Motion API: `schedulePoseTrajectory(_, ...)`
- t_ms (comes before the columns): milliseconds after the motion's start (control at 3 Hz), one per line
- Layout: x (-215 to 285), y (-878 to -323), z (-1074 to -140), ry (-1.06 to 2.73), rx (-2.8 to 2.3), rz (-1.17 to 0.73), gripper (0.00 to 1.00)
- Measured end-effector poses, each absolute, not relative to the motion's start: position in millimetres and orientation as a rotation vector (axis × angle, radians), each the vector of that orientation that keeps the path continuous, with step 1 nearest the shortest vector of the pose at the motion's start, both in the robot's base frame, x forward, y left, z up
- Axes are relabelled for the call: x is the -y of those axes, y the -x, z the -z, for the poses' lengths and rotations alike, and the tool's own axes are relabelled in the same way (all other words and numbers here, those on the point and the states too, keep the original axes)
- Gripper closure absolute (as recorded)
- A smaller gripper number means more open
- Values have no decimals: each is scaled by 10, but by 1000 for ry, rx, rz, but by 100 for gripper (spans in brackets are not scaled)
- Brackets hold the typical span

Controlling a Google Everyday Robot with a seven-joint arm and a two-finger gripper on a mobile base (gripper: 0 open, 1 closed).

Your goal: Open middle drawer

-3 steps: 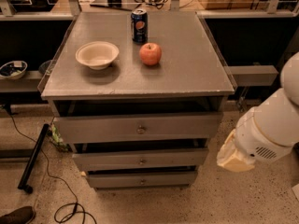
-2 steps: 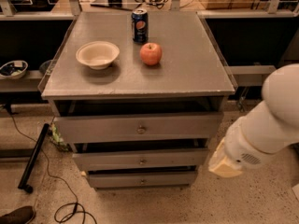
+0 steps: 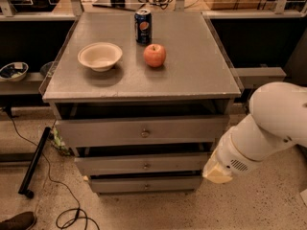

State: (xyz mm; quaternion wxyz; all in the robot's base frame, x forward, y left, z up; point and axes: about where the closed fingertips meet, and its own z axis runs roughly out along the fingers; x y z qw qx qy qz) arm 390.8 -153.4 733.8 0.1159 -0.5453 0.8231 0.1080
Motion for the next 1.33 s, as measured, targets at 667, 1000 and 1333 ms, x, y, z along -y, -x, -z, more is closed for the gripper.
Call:
schedulePoseTrajectory(667, 1284, -4131, -7092, 1566, -2375, -369, 100)
schedulePoseTrajectory(1000, 1281, -4111, -6980, 1542, -2392, -386, 100)
schedulePoseTrajectory(1333, 1194, -4233, -6654, 1490, -2417, -416, 100)
